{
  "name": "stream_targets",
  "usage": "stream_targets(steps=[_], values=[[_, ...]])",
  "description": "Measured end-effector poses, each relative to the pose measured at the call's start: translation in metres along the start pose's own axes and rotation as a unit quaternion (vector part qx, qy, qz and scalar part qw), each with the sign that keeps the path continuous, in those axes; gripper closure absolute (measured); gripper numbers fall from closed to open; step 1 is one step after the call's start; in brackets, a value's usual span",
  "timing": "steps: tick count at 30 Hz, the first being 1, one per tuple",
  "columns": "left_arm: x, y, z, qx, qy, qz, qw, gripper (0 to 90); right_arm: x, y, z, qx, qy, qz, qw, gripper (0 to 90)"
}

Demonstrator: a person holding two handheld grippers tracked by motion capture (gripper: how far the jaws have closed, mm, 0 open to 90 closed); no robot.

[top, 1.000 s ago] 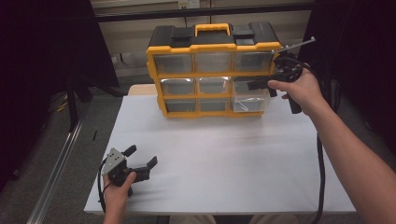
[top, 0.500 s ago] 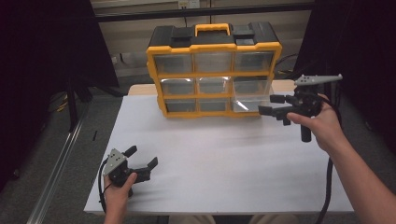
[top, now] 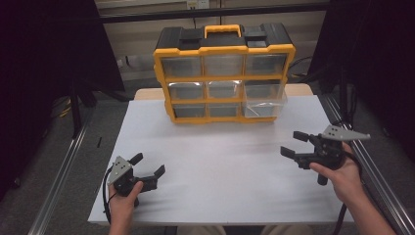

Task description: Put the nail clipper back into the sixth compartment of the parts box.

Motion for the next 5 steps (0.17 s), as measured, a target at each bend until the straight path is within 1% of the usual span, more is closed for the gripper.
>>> stream_targets(steps=[1,3,4,5], values=[[0.0,0.0,0.0,0.0,0.0,0.0,1.0,1.9,-0.002,0.008,0.003,-0.004,0.001,0.0,1.0,14.2],[0.0,0.0,0.0,-0.001,0.001,0.0,1.0,1.9,-0.004,0.024,0.007,-0.023,0.001,0.006,0.9997,14.0],[-0.001,-0.001,-0.001,-0.002,0.003,0.001,1.0,1.9,-0.005,0.033,0.01,-0.032,0.008,0.013,0.9994,14.0],[-0.001,-0.001,-0.001,-0.002,0.003,0.001,1.0,1.9,-0.005,0.033,0.01,-0.032,0.008,0.013,0.9994,14.0]])
Point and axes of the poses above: each handheld gripper's, and its own axes: z roughly backward along the jaws, y roughly out of its underside, x roughly to its left, the point moved 4 cm from there along -z, roughly forward along the jaws, and after that the axes turned 13 degrees about -z, right-handed, at the moved point
